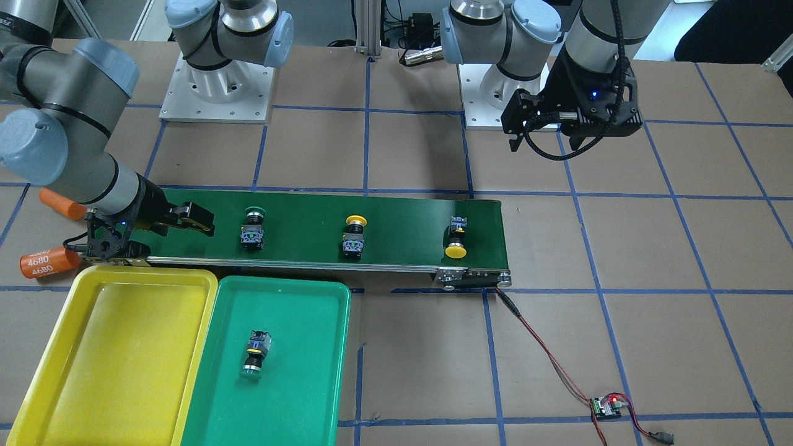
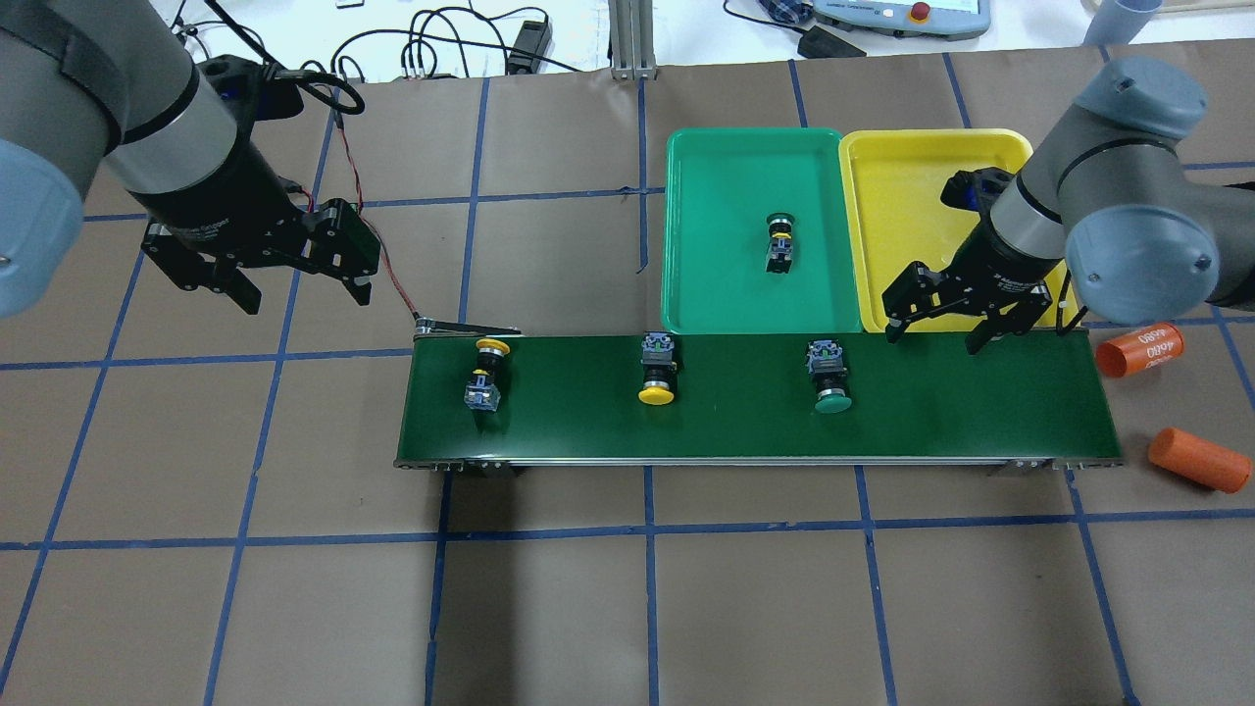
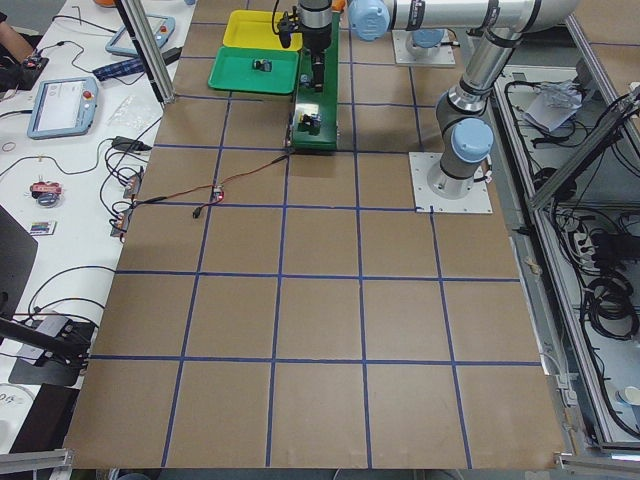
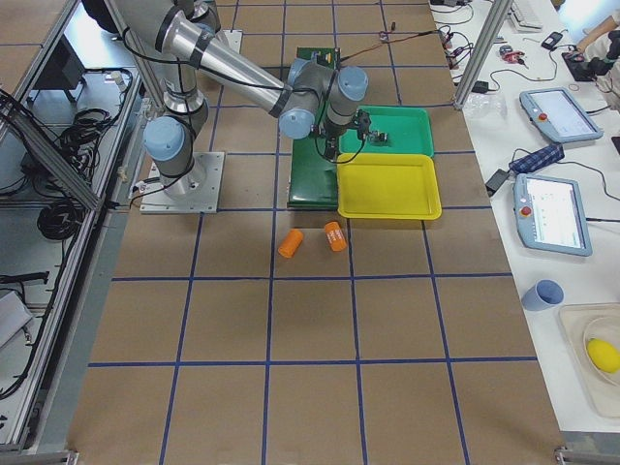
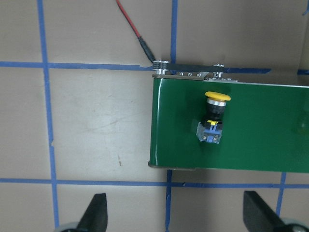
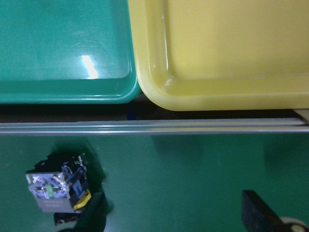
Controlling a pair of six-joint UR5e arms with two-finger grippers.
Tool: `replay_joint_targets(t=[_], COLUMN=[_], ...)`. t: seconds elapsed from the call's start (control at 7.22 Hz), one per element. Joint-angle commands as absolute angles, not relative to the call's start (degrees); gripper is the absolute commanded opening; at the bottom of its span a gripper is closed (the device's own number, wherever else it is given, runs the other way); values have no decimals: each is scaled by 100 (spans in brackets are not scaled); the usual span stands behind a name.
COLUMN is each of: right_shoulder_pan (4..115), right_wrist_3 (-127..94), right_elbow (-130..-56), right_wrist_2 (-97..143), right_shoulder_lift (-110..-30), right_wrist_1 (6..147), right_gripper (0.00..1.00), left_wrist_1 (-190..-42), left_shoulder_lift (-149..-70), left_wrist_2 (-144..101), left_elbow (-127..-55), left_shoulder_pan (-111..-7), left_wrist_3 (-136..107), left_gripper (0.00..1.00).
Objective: Sort buttons by color to trays
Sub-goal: 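Raise the left gripper away while the right gripper moves over next button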
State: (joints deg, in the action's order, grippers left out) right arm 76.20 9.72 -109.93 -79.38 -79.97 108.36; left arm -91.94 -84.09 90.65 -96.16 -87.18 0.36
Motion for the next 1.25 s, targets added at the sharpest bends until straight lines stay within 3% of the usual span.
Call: replay_joint_targets(t=[0.0,1.11], right_shoulder_pan=[7620,7787], right_wrist_3=[1011,722], right_elbow=[-10995,-11013], right_wrist_2=[-7849,-8348], right_shoulder_lift=[-8033,-8007], right_wrist_1=[10767,10767], right_gripper=[100,100], left_wrist_1=[-9490,-9545], left_shoulder_lift=[-8279,-8314], left_wrist_2=[9132,9079], left_elbow=[-9633,-9633], left_shoulder_pan=[-8701,-8710], left_wrist_3=[35,26], left_gripper=[100,100])
